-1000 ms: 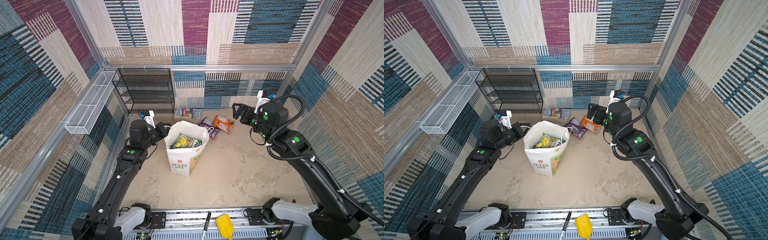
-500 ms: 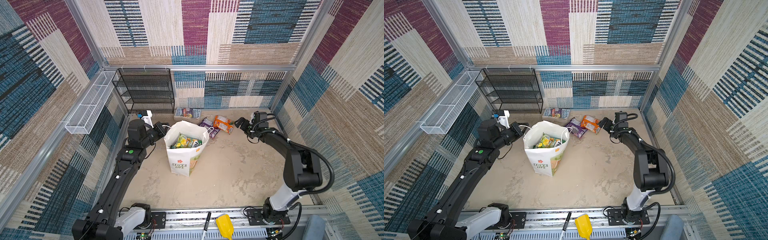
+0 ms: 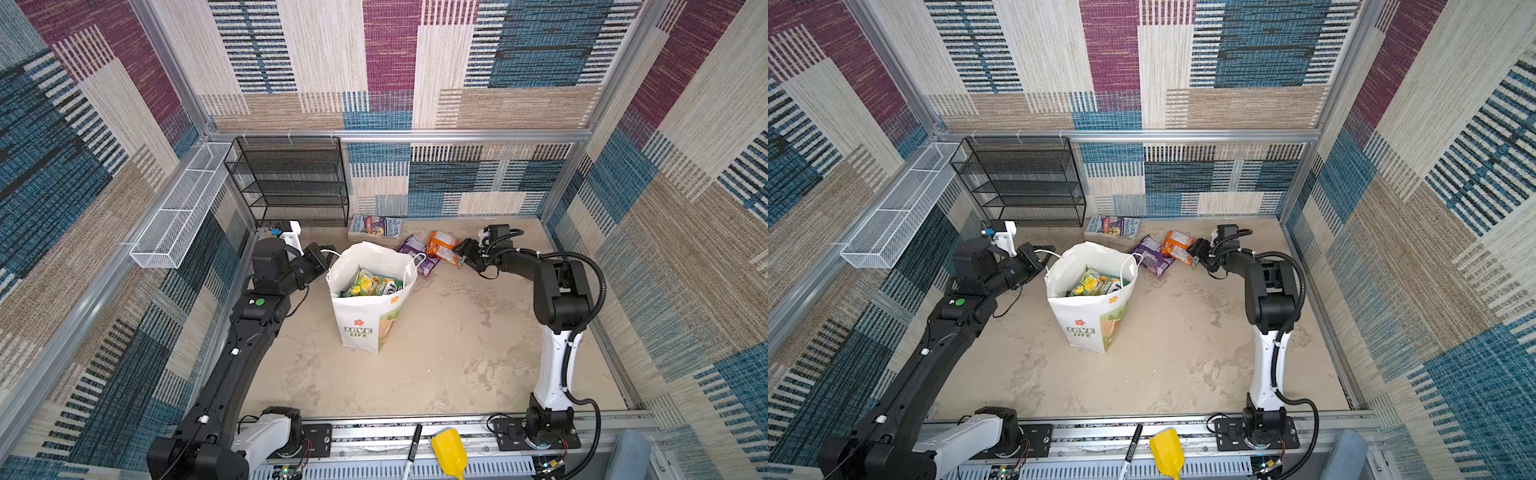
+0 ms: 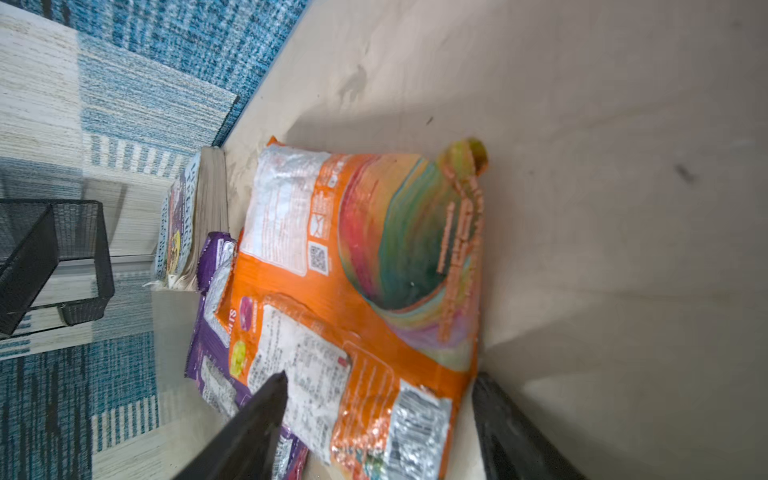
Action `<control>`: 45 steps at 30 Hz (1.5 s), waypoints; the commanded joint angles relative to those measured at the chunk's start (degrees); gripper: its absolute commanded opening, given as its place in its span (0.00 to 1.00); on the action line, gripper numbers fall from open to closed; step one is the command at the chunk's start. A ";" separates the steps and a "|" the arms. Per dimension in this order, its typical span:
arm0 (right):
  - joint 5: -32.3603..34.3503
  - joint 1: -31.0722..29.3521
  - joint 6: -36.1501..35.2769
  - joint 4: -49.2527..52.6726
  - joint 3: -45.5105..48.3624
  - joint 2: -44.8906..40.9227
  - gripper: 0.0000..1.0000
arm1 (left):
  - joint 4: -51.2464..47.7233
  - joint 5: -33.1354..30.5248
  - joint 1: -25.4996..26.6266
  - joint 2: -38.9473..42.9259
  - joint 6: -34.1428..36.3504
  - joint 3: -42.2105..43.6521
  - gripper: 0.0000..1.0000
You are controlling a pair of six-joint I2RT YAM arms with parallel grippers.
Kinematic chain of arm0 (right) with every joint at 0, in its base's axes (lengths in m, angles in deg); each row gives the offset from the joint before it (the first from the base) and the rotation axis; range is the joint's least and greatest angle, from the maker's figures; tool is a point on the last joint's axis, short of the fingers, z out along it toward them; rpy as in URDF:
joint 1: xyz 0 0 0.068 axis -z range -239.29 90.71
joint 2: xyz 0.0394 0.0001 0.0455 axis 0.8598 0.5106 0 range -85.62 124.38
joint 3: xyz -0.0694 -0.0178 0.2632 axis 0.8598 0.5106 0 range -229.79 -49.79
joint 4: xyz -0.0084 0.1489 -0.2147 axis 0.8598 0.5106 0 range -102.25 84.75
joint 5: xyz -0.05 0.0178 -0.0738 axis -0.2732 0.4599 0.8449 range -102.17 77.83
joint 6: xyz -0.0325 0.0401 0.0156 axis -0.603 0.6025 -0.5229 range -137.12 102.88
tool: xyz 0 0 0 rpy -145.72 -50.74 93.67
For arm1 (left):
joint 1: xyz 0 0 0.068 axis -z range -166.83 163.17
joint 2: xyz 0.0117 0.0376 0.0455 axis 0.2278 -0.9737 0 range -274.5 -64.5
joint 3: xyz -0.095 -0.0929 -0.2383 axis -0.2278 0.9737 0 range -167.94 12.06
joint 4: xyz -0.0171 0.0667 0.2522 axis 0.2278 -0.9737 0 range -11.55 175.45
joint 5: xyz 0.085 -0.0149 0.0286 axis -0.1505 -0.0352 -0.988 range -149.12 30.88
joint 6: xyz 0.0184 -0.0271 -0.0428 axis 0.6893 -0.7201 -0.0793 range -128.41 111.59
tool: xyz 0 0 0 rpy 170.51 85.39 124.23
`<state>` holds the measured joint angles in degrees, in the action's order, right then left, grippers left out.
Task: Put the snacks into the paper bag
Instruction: 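Move the right gripper to the orange snack bag and grasp it, then lift the orange bag with the right gripper and carry it over the paper bag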
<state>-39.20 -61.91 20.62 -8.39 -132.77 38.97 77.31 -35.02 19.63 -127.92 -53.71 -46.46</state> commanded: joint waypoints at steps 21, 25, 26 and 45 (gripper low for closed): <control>-1.57 -0.11 4.52 -3.79 6.54 -16.73 0.00 | 5.06 2.76 -1.52 -1.49 -3.09 0.79 0.00; -1.68 -0.11 5.72 -2.17 7.48 -25.20 0.00 | 5.36 3.21 -1.49 -1.69 -3.36 0.70 0.00; -1.69 -0.11 6.07 -0.95 6.84 -26.89 0.00 | 5.35 3.26 -1.49 -1.66 -3.31 0.66 0.00; 4.56 -20.92 3.81 17.05 -8.33 -46.98 0.00 | 4.98 2.93 -1.45 -0.74 -2.34 0.34 0.00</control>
<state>-37.82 -79.85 26.61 3.63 -139.61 -8.61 79.67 -31.96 18.19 -128.86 -56.59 -45.81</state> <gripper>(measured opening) 0.087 0.059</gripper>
